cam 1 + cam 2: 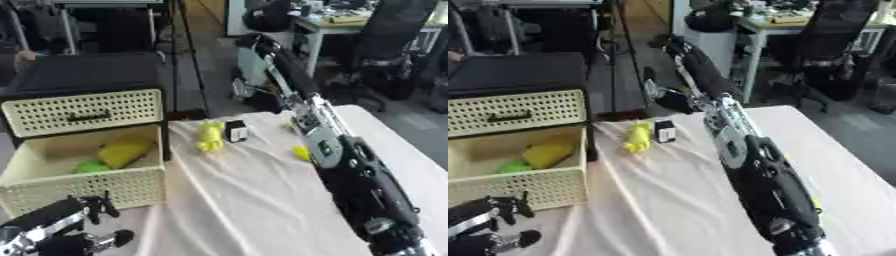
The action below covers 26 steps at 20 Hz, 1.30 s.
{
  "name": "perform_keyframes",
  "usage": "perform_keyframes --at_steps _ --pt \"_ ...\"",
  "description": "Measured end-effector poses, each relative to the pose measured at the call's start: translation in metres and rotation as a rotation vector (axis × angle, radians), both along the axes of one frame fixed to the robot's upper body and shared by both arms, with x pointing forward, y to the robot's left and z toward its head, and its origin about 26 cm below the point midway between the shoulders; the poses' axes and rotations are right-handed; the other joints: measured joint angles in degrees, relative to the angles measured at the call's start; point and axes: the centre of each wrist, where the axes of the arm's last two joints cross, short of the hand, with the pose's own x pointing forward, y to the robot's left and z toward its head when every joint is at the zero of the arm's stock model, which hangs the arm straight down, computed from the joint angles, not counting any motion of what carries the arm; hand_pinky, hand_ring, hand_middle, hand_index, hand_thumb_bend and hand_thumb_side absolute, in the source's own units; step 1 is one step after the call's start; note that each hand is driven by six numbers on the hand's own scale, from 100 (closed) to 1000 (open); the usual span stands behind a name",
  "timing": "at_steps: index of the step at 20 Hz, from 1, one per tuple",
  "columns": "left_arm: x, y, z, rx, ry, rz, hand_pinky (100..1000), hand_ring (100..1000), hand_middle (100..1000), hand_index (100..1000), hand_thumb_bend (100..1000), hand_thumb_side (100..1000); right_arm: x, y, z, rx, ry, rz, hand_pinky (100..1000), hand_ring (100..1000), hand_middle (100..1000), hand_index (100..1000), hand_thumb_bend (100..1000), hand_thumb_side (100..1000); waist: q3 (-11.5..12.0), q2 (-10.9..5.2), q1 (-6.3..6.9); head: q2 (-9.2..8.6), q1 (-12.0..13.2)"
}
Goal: Pick up objects from table and place into drawer.
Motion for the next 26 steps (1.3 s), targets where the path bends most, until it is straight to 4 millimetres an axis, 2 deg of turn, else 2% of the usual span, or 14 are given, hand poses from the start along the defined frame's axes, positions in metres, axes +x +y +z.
perform_keyframes --at_steps 2,8,15,19,26 --pt "0.011 0.0 -0.018 0.033 0.041 0.041 722 809 892 890 608 1000 0.0 0.001 -0.001 0.003 0.002 0.002 853 848 837 867 100 477 -0.11 0.0 -0.14 0.0 0.01" --pt "0.038 -0.011 -0.032 0.059 -0.05 0.113 732 821 898 897 591 1000 0.0 0.004 -0.002 0.008 0.004 0.008 854 848 837 867 100 477 -0.63 -0.28 -0.22 0.02 0.04" --pt "0.051 -0.015 -0.04 0.05 -0.151 0.19 710 805 882 889 584 1000 0.0 0.008 -0.003 0.013 0.008 0.019 854 848 837 867 100 477 -1.1 0.05 -0.55 0.03 0.32" --pt "0.06 -0.014 -0.031 0.039 -0.211 0.231 700 791 862 881 588 1000 0.0 0.009 -0.004 0.015 0.007 0.025 854 848 837 867 100 478 -1.84 0.44 -0.79 0.01 0.8" --pt "0.079 -0.015 0.0 0.018 -0.296 0.258 688 770 821 864 597 1000 0.001 0.017 0.0 0.017 -0.002 0.049 855 848 837 867 100 476 -3.98 1.26 -0.89 -0.34 1.86"
